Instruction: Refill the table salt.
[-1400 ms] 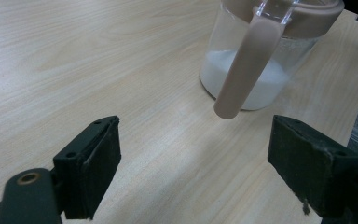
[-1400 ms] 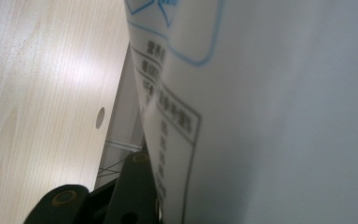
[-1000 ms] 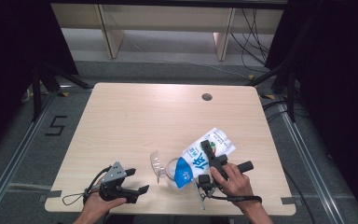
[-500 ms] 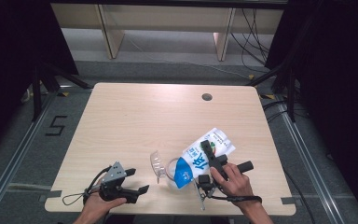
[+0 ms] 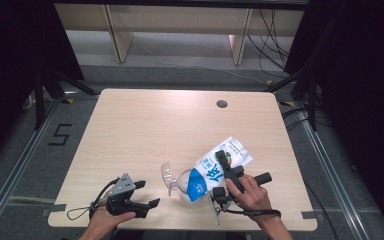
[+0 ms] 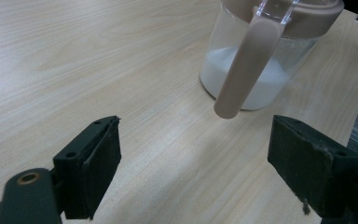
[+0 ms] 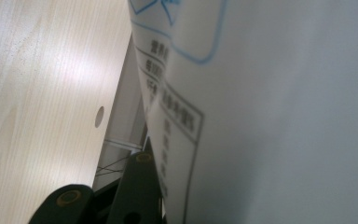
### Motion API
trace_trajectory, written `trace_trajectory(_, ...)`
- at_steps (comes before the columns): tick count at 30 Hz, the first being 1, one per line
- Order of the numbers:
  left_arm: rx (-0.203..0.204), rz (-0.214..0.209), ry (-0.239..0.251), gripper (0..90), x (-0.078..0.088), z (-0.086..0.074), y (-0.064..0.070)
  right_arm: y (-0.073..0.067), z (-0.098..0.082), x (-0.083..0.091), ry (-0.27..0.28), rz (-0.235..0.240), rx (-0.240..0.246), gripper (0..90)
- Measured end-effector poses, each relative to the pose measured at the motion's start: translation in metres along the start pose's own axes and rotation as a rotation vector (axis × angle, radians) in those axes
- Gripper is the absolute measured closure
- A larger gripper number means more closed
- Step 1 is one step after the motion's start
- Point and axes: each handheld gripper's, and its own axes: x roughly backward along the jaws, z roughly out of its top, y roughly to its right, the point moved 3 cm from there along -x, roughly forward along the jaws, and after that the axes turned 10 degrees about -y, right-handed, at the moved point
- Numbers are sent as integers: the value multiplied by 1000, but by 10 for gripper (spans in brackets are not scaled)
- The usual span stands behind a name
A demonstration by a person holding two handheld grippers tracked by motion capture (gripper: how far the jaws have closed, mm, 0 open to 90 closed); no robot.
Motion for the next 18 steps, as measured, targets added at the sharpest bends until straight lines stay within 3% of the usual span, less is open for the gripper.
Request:
trace_trajectory(7,0,-1,1,167,0,0,0,0,0,0,-1,0,-4,724)
trace_trajectory(11,0,-3,3,167,0,0,0,-2,-1,1,-18,14,-34,729)
trace_trajectory(13,0,-3,2,167,0,0,0,0,-1,1,-13,7,7,731)
trace_trajectory(16,0,1,1,167,0,0,0,-3,-1,1,-17,19,-37,733)
trace_trajectory(18,1,5,4,167,0,0,0,-3,-1,1,-17,20,-37,734)
